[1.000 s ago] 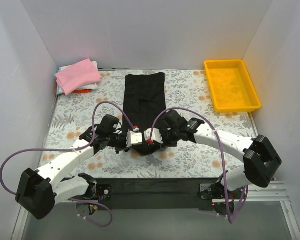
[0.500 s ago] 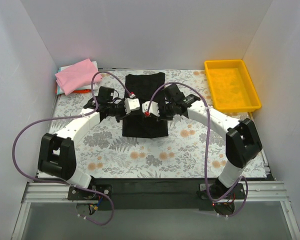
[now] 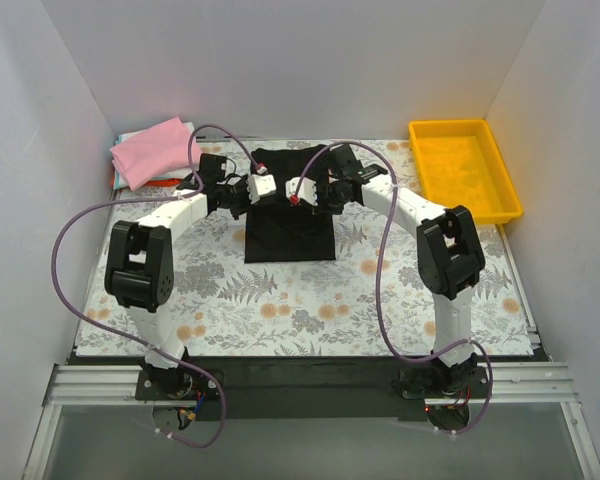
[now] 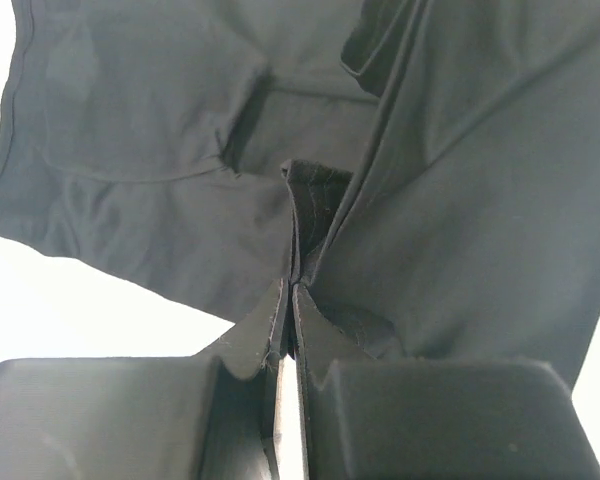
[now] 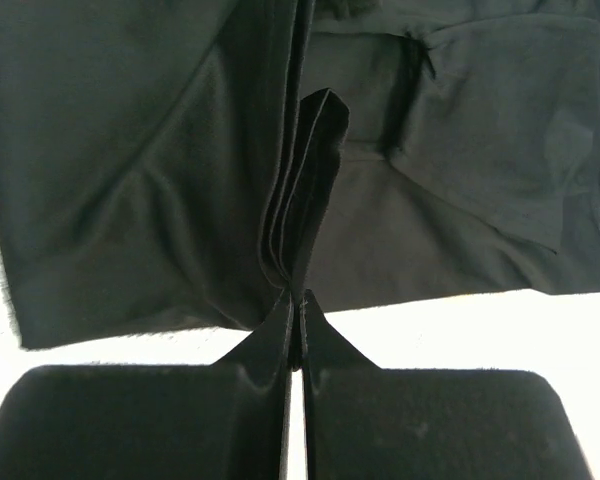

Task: Fold and stack the t-shirts
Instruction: Fold the tshirt

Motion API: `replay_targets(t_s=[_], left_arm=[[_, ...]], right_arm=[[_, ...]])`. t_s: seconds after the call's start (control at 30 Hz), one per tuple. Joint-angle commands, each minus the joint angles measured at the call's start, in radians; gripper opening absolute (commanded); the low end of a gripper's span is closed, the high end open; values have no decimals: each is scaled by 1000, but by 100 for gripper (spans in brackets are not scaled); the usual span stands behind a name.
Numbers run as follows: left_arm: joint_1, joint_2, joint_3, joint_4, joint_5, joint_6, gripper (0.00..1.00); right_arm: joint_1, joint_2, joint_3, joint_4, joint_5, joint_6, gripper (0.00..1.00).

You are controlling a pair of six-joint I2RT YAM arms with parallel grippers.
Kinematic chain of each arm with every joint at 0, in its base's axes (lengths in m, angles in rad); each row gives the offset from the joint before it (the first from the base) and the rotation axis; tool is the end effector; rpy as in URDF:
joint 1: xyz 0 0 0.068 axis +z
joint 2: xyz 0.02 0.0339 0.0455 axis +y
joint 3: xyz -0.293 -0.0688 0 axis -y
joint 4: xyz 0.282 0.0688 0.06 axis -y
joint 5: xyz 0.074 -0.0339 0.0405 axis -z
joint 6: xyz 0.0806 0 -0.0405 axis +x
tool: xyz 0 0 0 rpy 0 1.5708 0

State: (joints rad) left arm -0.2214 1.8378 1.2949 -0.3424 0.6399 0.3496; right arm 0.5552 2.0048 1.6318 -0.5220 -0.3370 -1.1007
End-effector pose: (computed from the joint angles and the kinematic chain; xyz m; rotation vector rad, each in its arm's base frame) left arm 0.4358 -0.1474 0.1945 0.9206 2.1581 -0.7172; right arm 0.4292 0.2976 0.2154 -1.8653 1.5181 0.1661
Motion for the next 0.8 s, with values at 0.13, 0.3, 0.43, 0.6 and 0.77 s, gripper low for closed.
replay_targets(t_s=[0.13, 0.3, 0.43, 0.6, 0.77], left_arm=[[13, 64, 52, 126, 0, -1, 0], [14, 95, 32, 194, -16, -8, 0], [13, 126, 49, 204, -35, -9, 0], [17, 175, 78, 238, -98, -49, 20], [24, 149, 115, 270, -152, -135, 39]], right_arm=[[-28, 98, 102, 13, -13, -63, 1], [-34, 118, 103, 34, 7, -79, 1], [-34, 137, 105, 47, 33, -91, 1], [-35, 155, 141, 65, 70, -65, 23], [-41, 115, 169, 71, 92, -27, 65]])
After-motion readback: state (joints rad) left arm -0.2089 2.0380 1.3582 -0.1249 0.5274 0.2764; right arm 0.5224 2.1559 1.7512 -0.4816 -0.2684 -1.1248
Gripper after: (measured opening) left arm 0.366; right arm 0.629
